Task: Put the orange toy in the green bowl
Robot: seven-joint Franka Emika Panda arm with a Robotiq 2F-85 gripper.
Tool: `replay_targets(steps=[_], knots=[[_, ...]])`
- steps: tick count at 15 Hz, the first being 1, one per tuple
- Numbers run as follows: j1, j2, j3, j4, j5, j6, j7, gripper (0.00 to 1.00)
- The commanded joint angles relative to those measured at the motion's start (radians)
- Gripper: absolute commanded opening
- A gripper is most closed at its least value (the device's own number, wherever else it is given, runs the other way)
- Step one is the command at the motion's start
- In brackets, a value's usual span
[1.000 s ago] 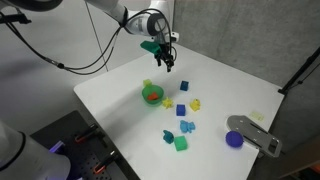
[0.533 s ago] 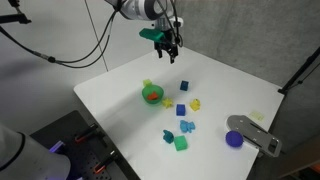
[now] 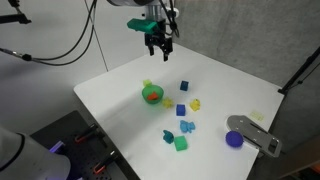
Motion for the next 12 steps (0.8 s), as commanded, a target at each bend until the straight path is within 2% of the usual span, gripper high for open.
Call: replay_targets(steps=[1, 5, 9, 10, 12], knots=[[-0.02, -0.112, 0.027, -0.078, 0.025, -0.093, -0.011, 1.0], [-0.02, -0.203, 0.042, -0.115, 0.039, -0.208, -0.01, 1.0], [-0.032, -0.274, 0.036, -0.142, 0.056, -0.259, -0.036, 1.0], [-0.026, -0.219, 0.05, -0.106, 0.032, -0.243, -0.003, 1.0], [-0.034, -0.248, 0.048, -0.12, 0.037, -0.254, -0.007, 1.0]])
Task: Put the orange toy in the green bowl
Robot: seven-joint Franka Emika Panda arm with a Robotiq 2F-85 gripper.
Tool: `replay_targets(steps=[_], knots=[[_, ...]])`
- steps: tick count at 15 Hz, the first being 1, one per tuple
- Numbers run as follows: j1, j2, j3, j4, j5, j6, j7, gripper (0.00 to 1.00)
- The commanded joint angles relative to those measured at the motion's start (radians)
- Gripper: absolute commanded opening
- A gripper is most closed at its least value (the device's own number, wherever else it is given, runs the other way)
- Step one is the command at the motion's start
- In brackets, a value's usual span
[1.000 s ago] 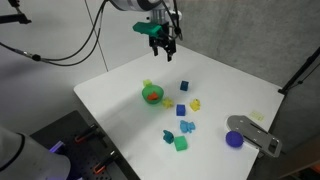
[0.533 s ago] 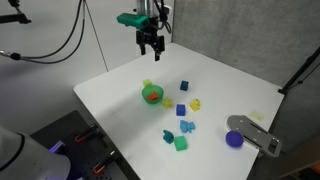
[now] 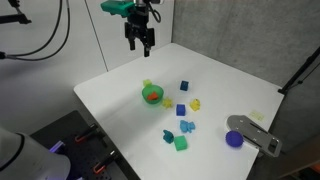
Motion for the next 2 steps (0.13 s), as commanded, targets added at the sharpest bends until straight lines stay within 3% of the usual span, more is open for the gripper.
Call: replay_targets(steps=[1, 2], knots=[[-0.021, -0.005, 0.017, -0.002, 0.004, -0.003, -0.005, 1.0], [-0.022, -0.007, 0.017, -0.005, 0.004, -0.003, -0.007, 1.0]])
